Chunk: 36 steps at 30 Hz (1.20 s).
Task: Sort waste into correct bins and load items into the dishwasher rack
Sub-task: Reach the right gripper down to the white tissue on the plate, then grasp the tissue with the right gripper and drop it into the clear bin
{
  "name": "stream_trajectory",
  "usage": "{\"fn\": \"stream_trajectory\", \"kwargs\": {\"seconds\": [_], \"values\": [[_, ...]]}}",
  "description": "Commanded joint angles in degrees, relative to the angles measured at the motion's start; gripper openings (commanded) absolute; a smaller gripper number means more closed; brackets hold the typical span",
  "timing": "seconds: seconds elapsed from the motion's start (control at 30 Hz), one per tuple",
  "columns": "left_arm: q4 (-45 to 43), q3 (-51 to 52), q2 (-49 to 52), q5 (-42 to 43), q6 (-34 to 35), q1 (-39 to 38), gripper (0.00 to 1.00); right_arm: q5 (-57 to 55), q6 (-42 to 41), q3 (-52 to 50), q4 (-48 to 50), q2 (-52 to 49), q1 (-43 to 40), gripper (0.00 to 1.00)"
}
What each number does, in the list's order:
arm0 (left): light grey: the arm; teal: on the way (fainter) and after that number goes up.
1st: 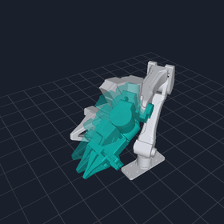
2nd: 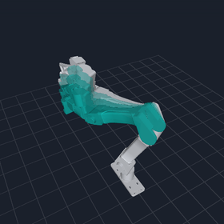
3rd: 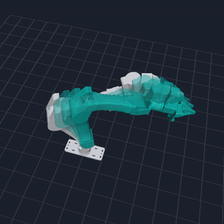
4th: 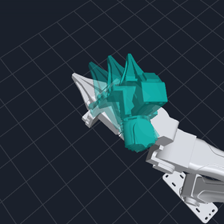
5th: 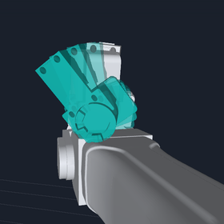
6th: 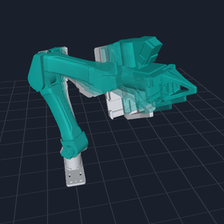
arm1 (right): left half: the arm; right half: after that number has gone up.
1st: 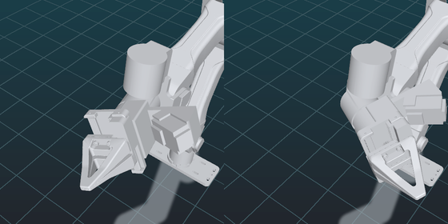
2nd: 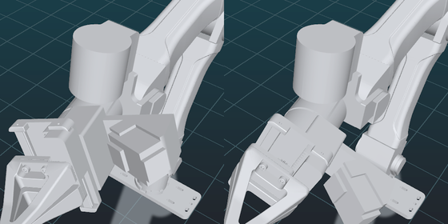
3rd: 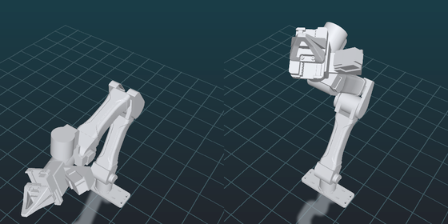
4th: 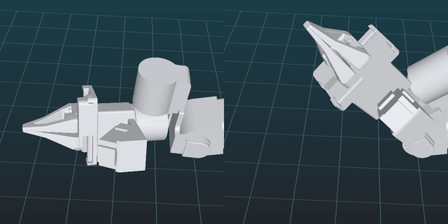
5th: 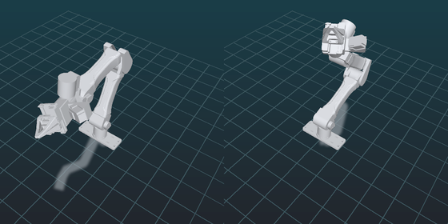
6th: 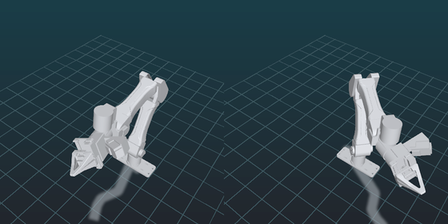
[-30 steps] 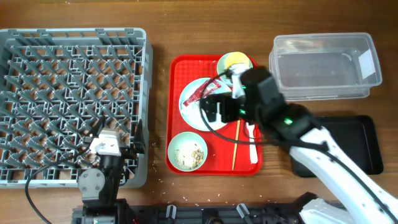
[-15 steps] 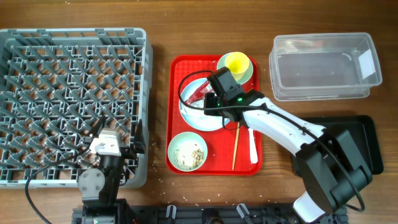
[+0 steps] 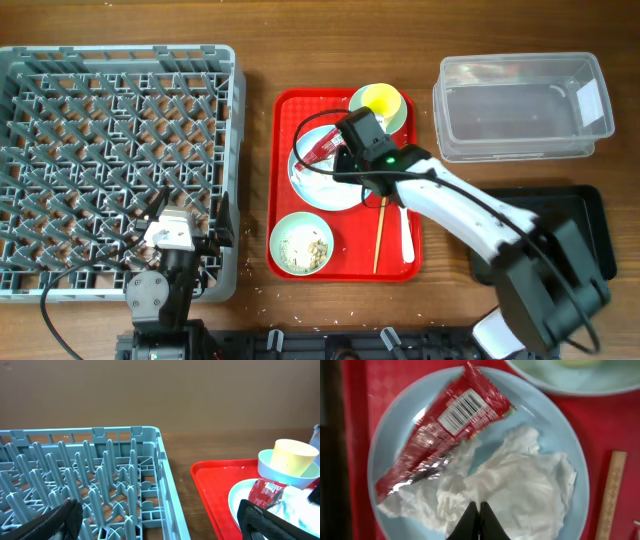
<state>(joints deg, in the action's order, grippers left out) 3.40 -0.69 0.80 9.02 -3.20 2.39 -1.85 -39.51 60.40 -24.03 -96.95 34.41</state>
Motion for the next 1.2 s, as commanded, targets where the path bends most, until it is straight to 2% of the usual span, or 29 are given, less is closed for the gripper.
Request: {"fn": "stream_trajectory", "kwargs": {"seconds": [0.0,0.1,0.2,0.27,0.37,0.47,0.53,0.6,0.67,0.7,0.73,0.8,0.97,1.0,1.1,1.13,1.17], "values": [[0.1,0.4,-0.4,0.3,-0.9,-0.2,1.00,-1.1,-0.6,1.4,-1.0,9.3,0.2,0.04],[0.1,0.4,-0.4,0.3,-0.9,-0.2,1.00,-3.6,2.3,1.4,-2.3,17.9,0.0,0.04],[0.1,0.4,-0.4,0.3,-0.9,-0.2,1.00,-14.1,2.5,1.4,-6.3,25.8,-2.5,0.05],[0.1,0.4,-0.4,0.3,-0.9,-0.2,1.00,-21.5,4.6,1.4,-8.6,31.0,-8.6,0.04],[0.1,0.4,-0.4,0.3,-0.9,-0.2,1.00,-22.6,10.9,1.4,-7.4,33.0,-19.3,0.05],[0.1,0.4,-0.4,0.3,-0.9,-0.2,1.00,-7.7,18.3,1.4,-2.2,30.2,-30.1,0.04],[0.1,0.4,-0.4,0.3,-0.9,-0.2,1.00,8.4,20.0,1.4,1.7,26.4,-36.2,0.04],[0.0,0.4,-0.4,0.3,-0.9,-0.2,1.00,16.9,20.0,1.4,5.7,22.1,-39.3,0.15],[0.1,0.4,-0.4,0.3,-0.9,-0.2,1.00,19.0,19.8,1.4,7.8,18.9,-40.5,0.27],[0.1,0.4,-0.4,0.3,-0.9,-0.2,1.00,18.9,19.8,1.4,7.8,16.7,-41.1,0.56],[0.1,0.4,-0.4,0.3,-0.9,-0.2,1.00,19.0,20.0,1.4,7.0,16.0,-41.1,0.61],[0.1,0.4,-0.4,0.3,-0.9,-0.2,1.00,20.8,19.9,1.4,6.2,16.6,-41.1,0.61],[0.1,0.4,-0.4,0.3,-0.9,-0.2,1.00,44.5,20.0,1.4,3.5,23.5,-38.0,0.59],[0.1,0.4,-0.4,0.3,-0.9,-0.2,1.00,43.8,20.4,1.4,0.1,24.7,-34.9,0.59],[0.0,0.4,-0.4,0.3,-0.9,-0.2,1.00,29.5,20.8,0.7,-9.2,24.6,-20.6,0.61],[0.0,0.4,-0.4,0.3,-0.9,-0.2,1.00,21.9,16.9,-0.7,-9.4,23.2,-14.3,0.68],[0.1,0.4,-0.4,0.3,-0.9,-0.2,1.00,14.6,11.1,-1.9,-9.3,20.7,-8.9,0.69]]}}
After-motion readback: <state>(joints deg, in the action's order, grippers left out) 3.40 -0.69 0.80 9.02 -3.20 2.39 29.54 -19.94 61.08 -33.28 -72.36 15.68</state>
